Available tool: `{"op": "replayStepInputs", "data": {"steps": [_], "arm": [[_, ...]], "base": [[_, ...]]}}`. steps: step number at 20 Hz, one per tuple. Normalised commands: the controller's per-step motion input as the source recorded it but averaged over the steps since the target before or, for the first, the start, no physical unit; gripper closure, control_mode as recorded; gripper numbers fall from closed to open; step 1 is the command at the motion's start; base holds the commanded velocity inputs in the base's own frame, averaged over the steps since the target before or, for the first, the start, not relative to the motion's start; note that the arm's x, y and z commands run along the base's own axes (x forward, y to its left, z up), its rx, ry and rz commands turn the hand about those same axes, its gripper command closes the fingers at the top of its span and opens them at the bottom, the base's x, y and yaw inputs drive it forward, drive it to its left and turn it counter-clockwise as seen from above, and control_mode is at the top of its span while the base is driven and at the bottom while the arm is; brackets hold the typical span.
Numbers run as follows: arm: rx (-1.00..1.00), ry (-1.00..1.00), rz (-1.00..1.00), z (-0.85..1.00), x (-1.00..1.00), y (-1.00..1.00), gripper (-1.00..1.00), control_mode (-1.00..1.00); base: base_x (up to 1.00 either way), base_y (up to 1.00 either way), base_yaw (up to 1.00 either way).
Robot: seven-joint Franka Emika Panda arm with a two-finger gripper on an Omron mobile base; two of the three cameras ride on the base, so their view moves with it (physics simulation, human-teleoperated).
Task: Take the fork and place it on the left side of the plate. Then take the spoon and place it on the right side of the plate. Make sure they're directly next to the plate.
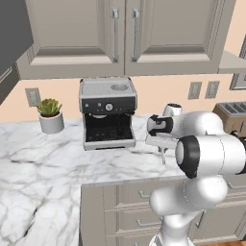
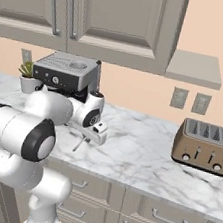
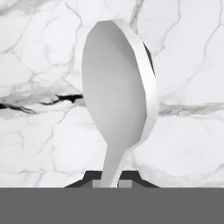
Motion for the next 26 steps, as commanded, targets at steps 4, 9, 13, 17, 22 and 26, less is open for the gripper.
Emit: {"op": "replayStepInputs", "data": {"steps": [4,9,13,17,22,26], "arm": [[0.00,0.00,0.00,0.44,-0.13,0.00,1.00,-1.00],[0.00,-0.01,0.01,0.16,-0.07,0.00,1.00,-1.00],[0.00,0.00,0.00,0.00,0.00,0.00,1.00,-1.00],[0.00,0.00,0.00,0.00,0.00,0.00,1.00,-1.00],[0.00,0.00,0.00,0.00,0.00,0.00,1.00,1.00],[0.00,0.00,0.00,0.00,0.00,0.00,1.00,1.00]], "base": [[0.00,0.00,0.00],[0.00,0.00,0.00],[0.00,0.00,0.00],[0.00,0.00,0.00],[0.00,0.00,0.00],[0.00,0.00,0.00]]}}
